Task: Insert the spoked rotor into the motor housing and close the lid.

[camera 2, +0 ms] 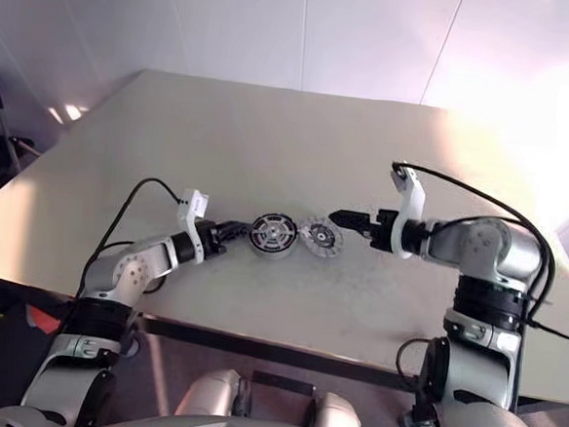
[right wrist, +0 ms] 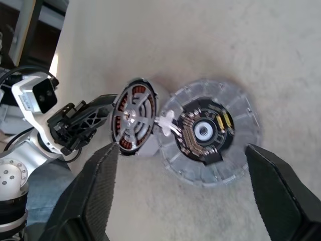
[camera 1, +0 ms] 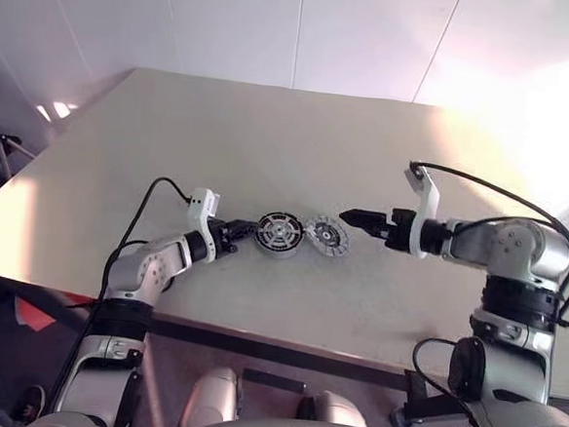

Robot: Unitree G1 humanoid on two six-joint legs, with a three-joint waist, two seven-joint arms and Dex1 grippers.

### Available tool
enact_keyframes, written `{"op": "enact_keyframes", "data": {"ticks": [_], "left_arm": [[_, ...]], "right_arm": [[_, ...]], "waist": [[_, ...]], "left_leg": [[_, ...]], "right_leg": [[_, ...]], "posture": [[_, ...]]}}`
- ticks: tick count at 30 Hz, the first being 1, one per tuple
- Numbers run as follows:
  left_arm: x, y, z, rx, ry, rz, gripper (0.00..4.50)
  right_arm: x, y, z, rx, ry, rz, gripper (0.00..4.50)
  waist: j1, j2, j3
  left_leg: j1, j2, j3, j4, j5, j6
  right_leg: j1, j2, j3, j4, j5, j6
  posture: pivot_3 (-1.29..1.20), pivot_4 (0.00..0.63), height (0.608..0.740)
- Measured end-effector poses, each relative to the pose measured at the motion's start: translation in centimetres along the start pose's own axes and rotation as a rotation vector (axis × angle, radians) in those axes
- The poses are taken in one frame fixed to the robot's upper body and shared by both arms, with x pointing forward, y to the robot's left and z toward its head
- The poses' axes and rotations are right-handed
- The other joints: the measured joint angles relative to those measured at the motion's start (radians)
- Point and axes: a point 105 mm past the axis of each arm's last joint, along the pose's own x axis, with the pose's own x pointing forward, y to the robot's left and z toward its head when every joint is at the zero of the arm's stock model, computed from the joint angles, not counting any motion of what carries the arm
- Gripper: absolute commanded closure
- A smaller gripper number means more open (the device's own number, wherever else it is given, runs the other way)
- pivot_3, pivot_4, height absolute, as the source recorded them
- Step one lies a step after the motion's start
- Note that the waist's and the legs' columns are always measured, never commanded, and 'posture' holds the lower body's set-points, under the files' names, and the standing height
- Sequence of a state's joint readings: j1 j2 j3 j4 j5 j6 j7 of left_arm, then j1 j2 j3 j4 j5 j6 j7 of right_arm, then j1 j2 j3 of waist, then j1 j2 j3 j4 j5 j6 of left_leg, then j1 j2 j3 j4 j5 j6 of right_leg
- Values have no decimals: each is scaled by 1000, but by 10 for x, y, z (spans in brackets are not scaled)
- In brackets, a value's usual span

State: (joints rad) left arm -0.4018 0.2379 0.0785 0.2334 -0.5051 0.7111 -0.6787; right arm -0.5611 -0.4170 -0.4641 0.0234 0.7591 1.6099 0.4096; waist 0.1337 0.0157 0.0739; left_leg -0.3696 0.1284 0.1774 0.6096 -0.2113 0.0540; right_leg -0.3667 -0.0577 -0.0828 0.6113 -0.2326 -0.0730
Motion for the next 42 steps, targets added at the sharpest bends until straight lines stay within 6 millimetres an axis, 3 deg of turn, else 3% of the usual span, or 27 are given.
{"op": "enact_keyframes", "data": {"ticks": [7,17,25,31,37,42], "left_arm": [[1,-1,0,-4,20,-20,2760],[0,0,0,5,35,-24,2760],[-3,4,2,14,39,-8,2760],[-4,6,2,21,42,8,2760],[-7,9,5,34,43,20,2760],[-9,11,6,41,45,30,2760]], "right_arm": [[-20,-10,-27,133,-64,-12,11],[0,-7,-56,310,-30,-105,11],[18,1,-56,370,0,-116,11],[32,0,-26,366,-67,-118,11],[48,2,-17,333,-84,-121,11],[47,0,-17,308,-80,-125,11]], "waist": [[-3,2,-1],[-7,3,-2],[-9,2,-2],[-10,2,-2],[-12,2,-2],[-11,2,-2]], "left_leg": [[4,0,0,-4,2,-3],[3,-1,0,-9,3,-6],[1,-1,0,-11,3,-6],[1,-1,0,-11,4,-7],[-1,-2,0,-11,4,-7],[0,-2,0,-11,4,-7]], "right_leg": [[2,0,0,-2,-3,4],[0,0,0,-5,-4,8],[-1,0,0,-5,-4,8],[-2,0,0,-5,-4,8],[-3,0,0,-5,-4,8],[-3,0,0,-5,-4,8]], "posture": [[0,0,740],[0,0,740],[0,0,740],[0,0,740],[0,0,740],[0,0,740]]}}
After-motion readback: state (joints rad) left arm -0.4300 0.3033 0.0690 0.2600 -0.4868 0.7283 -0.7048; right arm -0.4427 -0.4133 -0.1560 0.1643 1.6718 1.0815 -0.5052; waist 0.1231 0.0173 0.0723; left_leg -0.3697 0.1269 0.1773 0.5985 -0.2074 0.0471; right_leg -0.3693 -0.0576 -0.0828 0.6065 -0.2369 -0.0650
